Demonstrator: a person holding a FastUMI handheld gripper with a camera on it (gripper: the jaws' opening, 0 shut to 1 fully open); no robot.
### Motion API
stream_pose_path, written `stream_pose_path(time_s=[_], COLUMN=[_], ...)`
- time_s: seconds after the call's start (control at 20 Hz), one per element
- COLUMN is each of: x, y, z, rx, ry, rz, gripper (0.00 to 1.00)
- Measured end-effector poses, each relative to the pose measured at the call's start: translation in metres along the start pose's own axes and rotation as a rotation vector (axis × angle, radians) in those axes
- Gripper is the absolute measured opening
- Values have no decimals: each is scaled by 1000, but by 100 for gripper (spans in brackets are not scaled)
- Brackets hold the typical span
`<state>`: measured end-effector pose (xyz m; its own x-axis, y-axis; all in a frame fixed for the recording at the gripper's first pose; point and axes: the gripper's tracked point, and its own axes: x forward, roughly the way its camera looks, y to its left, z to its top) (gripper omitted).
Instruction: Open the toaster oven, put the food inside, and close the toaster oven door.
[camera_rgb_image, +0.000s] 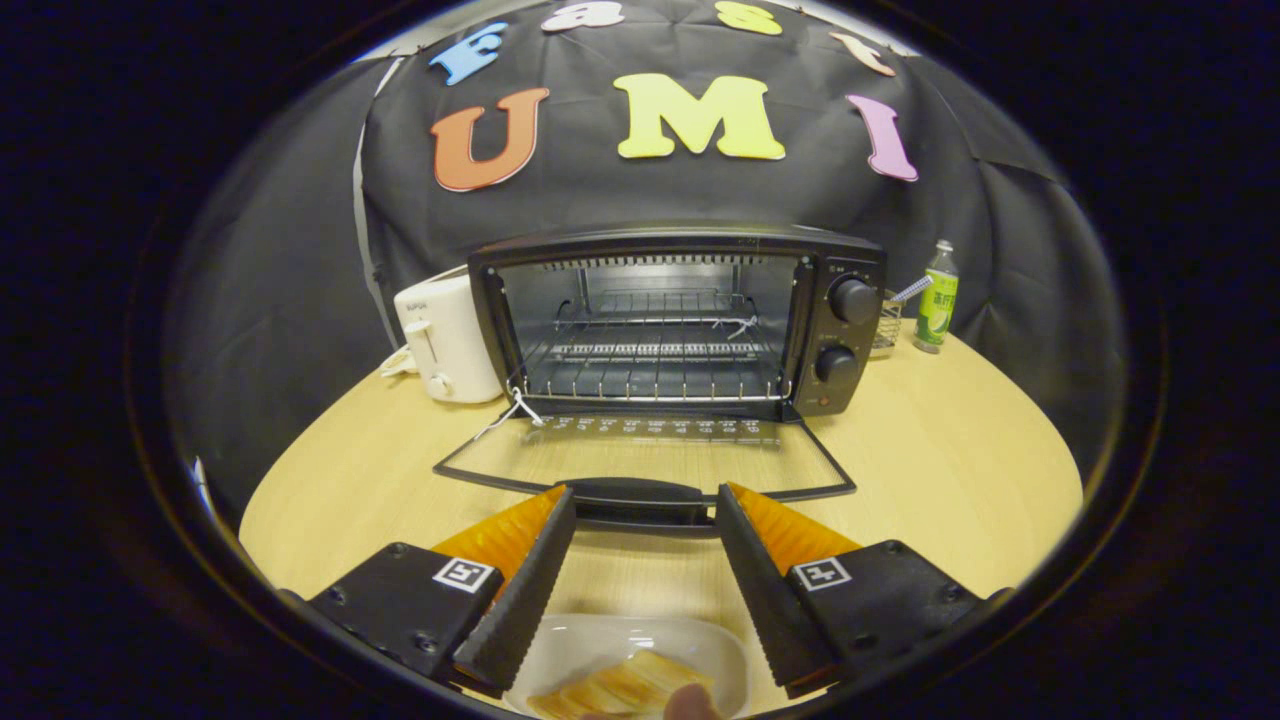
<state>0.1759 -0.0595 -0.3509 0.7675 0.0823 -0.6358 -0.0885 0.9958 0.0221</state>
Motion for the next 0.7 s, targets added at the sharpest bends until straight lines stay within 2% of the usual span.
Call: stream_pose_path(time_s=[0.35, 0.7], x=[-9, -83], y=[1, 1], z=[-8, -17], rx=[12, 79], ry=[56, -11], rz=[15, -21], gripper=[94, 95])
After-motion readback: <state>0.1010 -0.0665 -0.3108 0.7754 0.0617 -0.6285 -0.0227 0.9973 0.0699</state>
